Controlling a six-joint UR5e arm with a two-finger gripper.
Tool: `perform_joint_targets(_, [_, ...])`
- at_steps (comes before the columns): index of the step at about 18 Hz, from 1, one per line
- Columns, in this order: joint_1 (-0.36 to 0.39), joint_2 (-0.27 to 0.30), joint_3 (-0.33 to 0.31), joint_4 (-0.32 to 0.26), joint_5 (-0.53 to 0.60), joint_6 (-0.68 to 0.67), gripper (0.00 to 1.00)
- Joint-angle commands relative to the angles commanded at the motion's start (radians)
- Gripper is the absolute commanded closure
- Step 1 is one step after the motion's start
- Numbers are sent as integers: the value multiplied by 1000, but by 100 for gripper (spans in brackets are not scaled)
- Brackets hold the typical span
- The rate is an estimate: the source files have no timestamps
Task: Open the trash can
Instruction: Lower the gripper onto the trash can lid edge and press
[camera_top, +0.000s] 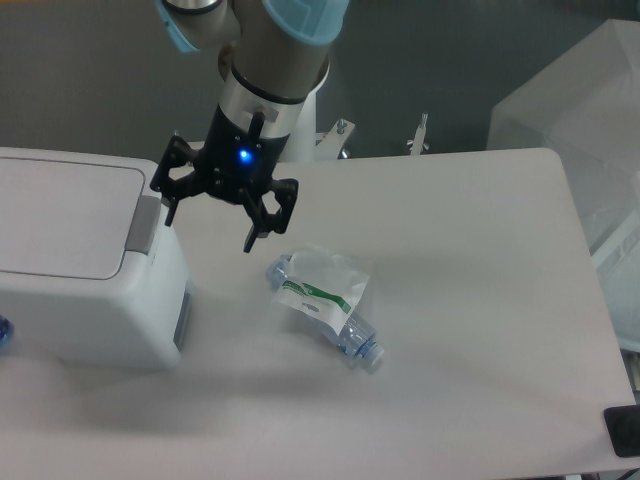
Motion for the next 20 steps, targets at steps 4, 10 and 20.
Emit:
perform_joint_targets(4, [-8, -9, -11, 12, 0, -38, 0])
perform_joint_targets(10, [-23, -11, -18, 11, 18, -40, 0])
perform_joint_targets(20, [-54, -12, -51, 14, 20, -40, 0])
